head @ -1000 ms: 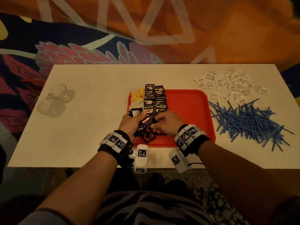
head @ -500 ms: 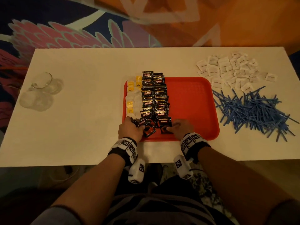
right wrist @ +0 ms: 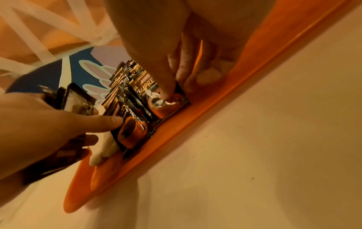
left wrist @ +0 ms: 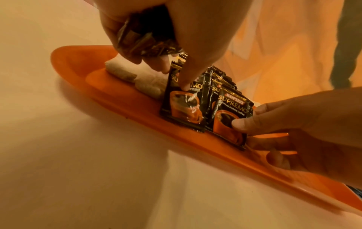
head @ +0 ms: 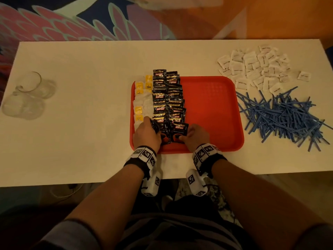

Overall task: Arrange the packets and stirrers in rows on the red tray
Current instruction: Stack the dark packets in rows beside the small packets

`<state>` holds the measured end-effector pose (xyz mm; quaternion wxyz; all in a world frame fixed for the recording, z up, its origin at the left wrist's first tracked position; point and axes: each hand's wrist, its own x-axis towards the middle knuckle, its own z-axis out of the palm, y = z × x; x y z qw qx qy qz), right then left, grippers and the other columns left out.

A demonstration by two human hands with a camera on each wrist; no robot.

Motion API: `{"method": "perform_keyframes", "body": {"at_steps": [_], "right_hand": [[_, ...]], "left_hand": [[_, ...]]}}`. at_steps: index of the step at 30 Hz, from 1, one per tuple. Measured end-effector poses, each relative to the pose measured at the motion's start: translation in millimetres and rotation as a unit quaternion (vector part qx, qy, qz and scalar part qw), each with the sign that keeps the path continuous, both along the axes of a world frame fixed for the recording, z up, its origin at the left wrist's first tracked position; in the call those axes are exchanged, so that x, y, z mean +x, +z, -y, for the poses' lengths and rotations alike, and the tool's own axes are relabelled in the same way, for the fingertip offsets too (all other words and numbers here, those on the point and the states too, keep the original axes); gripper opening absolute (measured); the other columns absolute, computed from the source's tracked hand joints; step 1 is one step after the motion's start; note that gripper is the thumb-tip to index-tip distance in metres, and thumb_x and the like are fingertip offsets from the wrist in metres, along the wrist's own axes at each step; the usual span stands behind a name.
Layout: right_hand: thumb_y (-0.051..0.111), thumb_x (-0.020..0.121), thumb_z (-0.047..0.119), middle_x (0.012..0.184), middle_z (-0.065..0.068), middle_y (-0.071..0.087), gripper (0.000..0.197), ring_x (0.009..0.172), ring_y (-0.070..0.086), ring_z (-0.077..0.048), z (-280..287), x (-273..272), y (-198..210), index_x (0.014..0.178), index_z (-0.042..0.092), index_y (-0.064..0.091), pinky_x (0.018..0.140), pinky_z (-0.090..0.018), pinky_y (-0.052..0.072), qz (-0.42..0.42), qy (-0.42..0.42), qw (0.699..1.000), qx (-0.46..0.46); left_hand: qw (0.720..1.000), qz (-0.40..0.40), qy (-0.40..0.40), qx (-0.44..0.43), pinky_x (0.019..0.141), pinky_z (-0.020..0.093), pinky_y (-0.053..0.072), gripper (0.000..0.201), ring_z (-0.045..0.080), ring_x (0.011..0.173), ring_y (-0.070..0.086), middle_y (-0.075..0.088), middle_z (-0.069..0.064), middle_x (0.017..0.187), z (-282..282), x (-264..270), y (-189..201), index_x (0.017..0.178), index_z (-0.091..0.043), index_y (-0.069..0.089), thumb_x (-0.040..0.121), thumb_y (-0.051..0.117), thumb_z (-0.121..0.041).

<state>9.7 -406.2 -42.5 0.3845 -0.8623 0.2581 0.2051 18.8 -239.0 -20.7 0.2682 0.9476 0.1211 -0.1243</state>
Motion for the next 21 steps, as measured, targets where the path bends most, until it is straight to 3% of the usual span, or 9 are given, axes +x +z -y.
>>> {"method": "perform_keyframes", "body": {"at_steps": [4, 8, 13, 15, 18, 21], "right_hand": [[0.08, 0.078, 0.035, 0.081, 0.006, 0.061, 0.034, 0.077, 0.059, -0.009, -1, 0, -1, 0.094, 0.021, 0.054, 0.053, -0.016, 0.039, 0.026, 0.004, 1.0, -0.004], [0.079, 0.08, 0.028, 0.084, 0.005, 0.061, 0.036, 0.08, 0.06, -0.01, -3, 3, -4, 0.106, 0.02, 0.055, 0.056, -0.015, 0.041, 0.052, -0.03, 0.998, 0.013], [0.078, 0.081, 0.021, 0.092, 0.007, 0.059, 0.054, 0.08, 0.058, -0.007, -8, 7, -9, 0.129, 0.022, 0.054, 0.055, -0.01, 0.039, 0.065, -0.05, 0.996, 0.024], [0.076, 0.083, 0.019, 0.102, 0.003, 0.062, 0.061, 0.088, 0.06, -0.011, -10, 9, -10, 0.138, 0.023, 0.049, 0.064, -0.014, 0.046, 0.068, -0.025, 0.997, 0.025], [0.072, 0.085, 0.015, 0.116, -0.002, 0.06, 0.07, 0.107, 0.059, -0.019, -14, 12, -14, 0.145, 0.032, 0.04, 0.089, -0.032, 0.053, 0.065, 0.008, 0.997, 0.032], [0.071, 0.086, 0.013, 0.118, -0.005, 0.056, 0.072, 0.112, 0.054, -0.021, -15, 13, -17, 0.146, 0.035, 0.038, 0.095, -0.036, 0.05, 0.07, 0.017, 0.997, 0.027]], "left_hand": [[1.0, 0.017, -0.004, -0.018, 0.079, 0.043, 0.055, 0.045, 0.034, 0.1, 0.063, 0.065, 0.015, 0.109, 0, 4, 0, 0.121, -0.008, 0.049, 0.086, 0.074, -0.021], [0.999, 0.019, 0.002, -0.039, 0.078, 0.041, 0.055, 0.043, 0.033, 0.098, 0.064, 0.066, 0.014, 0.107, 0, 6, 1, 0.12, -0.009, 0.05, 0.085, 0.074, -0.018], [0.998, 0.02, 0.002, -0.059, 0.08, 0.04, 0.055, 0.044, 0.034, 0.099, 0.064, 0.067, 0.016, 0.108, 1, 6, 0, 0.123, -0.009, 0.05, 0.086, 0.073, -0.014], [0.998, 0.023, 0.002, -0.065, 0.08, 0.04, 0.055, 0.043, 0.034, 0.098, 0.065, 0.067, 0.016, 0.108, 2, 6, -1, 0.122, -0.009, 0.051, 0.085, 0.073, -0.014], [0.998, 0.021, 0.001, -0.063, 0.08, 0.041, 0.056, 0.043, 0.034, 0.098, 0.065, 0.067, 0.016, 0.108, 2, 7, -1, 0.122, -0.009, 0.051, 0.085, 0.073, -0.014], [0.998, 0.024, -0.002, -0.064, 0.081, 0.041, 0.056, 0.044, 0.035, 0.099, 0.065, 0.067, 0.016, 0.108, 3, 8, 0, 0.123, -0.009, 0.051, 0.085, 0.073, -0.014]]}}
